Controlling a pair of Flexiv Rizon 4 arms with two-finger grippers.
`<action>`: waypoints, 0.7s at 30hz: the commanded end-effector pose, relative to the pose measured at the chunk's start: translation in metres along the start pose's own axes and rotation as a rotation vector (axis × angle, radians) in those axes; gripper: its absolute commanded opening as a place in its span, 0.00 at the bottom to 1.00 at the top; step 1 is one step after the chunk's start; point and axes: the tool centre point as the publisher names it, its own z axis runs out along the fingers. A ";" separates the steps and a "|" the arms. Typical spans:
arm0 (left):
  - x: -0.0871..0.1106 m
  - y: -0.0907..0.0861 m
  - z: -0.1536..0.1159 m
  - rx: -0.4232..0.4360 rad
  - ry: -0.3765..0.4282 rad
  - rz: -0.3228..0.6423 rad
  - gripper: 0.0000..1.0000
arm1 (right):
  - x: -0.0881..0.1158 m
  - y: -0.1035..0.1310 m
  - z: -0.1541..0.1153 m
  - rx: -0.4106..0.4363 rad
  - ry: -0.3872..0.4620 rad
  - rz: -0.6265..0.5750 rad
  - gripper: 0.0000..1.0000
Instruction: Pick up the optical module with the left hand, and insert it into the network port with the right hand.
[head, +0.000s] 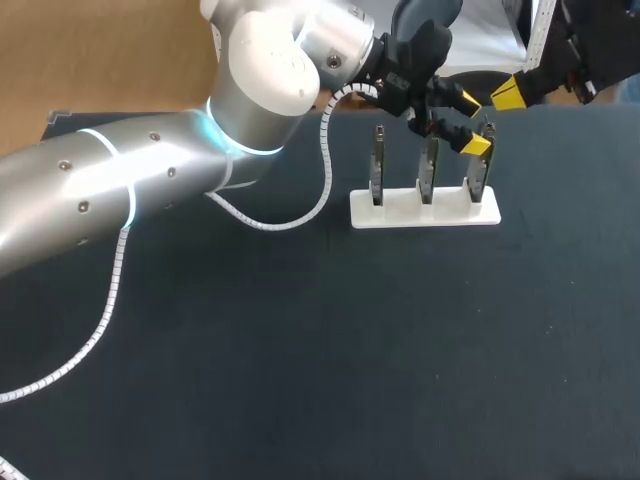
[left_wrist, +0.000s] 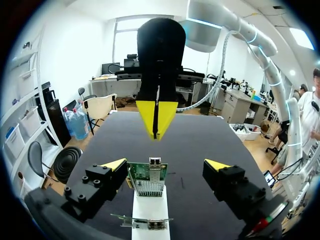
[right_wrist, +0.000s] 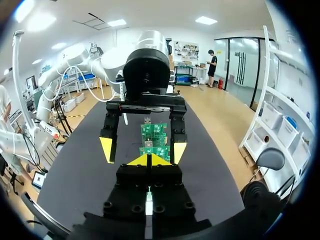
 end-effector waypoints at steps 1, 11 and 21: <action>-0.004 0.002 -0.001 -0.010 -0.004 0.009 1.00 | -0.003 0.008 -0.004 0.027 0.001 -0.009 0.00; -0.030 0.010 -0.019 -0.069 -0.045 0.086 1.00 | -0.012 0.006 -0.013 0.077 -0.001 -0.022 0.00; -0.034 0.011 -0.022 -0.073 -0.045 0.092 1.00 | -0.013 0.003 -0.014 0.128 0.031 0.014 1.00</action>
